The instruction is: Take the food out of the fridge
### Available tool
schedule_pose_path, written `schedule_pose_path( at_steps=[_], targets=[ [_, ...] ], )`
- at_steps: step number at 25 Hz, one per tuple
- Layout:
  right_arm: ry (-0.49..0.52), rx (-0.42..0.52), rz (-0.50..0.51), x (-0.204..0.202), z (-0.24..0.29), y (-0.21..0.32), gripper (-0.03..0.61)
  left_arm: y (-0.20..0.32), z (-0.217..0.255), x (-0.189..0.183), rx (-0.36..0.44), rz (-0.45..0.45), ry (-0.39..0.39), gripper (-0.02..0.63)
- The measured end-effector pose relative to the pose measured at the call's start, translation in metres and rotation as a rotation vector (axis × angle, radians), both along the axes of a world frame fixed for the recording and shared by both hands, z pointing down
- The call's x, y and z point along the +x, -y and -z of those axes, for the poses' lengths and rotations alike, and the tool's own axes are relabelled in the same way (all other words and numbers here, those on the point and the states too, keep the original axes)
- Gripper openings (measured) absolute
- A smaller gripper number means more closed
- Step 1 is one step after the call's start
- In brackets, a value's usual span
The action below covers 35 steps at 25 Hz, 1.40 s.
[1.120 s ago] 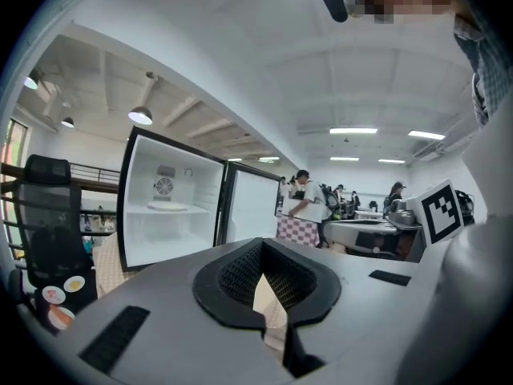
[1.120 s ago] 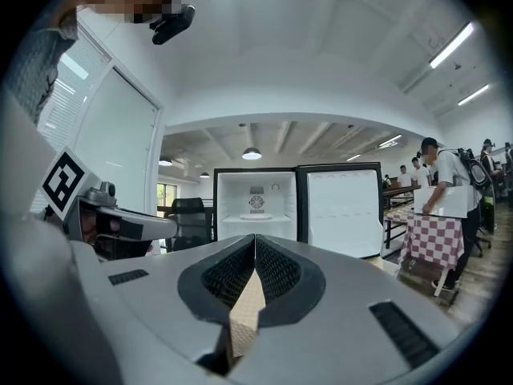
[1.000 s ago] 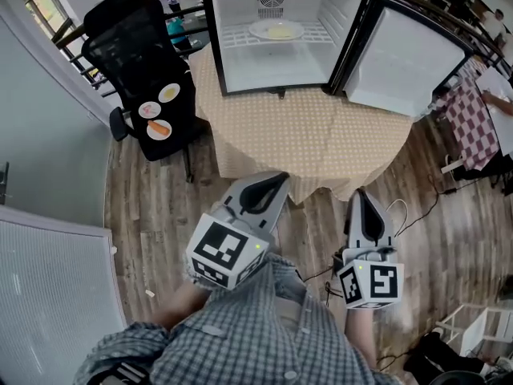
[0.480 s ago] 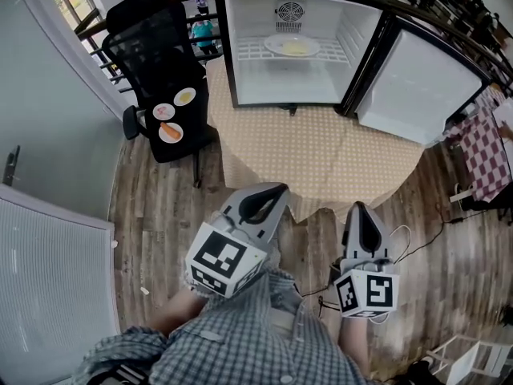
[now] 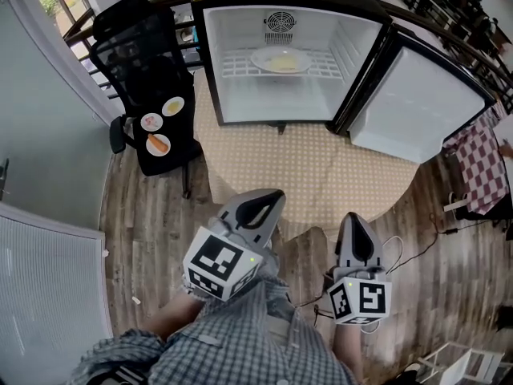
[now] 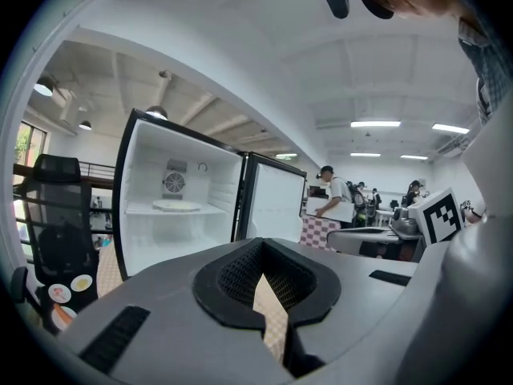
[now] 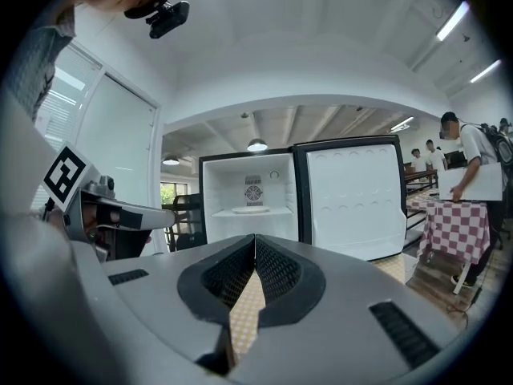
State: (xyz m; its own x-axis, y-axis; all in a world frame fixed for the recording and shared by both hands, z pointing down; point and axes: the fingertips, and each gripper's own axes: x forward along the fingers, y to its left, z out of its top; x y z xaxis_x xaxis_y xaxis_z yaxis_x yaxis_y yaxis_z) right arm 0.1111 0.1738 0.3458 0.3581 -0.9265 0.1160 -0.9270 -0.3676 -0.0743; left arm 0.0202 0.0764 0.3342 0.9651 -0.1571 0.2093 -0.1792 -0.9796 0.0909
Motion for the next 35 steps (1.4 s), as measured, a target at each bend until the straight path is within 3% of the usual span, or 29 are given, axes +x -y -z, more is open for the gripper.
schedule_pose_path(
  at_steps=[9,19,25,35],
  targets=[
    [0.001,-0.003,0.003,0.050,0.013,0.054,0.010,0.057,0.012,0.057,-0.007,-0.009,-0.008,0.006],
    [-0.056,-0.022,0.011,0.081,0.024,0.116,0.010,0.121,0.018,0.086,-0.013,0.008,-0.034,0.006],
    [-0.032,-0.052,0.009,0.094,0.010,0.149,0.010,0.158,0.016,0.095,-0.015,0.020,-0.043,0.006],
    [-0.050,-0.118,0.082,0.109,-0.001,0.207,0.011,0.209,0.002,0.079,-0.066,0.131,-0.036,0.006]
  ],
)
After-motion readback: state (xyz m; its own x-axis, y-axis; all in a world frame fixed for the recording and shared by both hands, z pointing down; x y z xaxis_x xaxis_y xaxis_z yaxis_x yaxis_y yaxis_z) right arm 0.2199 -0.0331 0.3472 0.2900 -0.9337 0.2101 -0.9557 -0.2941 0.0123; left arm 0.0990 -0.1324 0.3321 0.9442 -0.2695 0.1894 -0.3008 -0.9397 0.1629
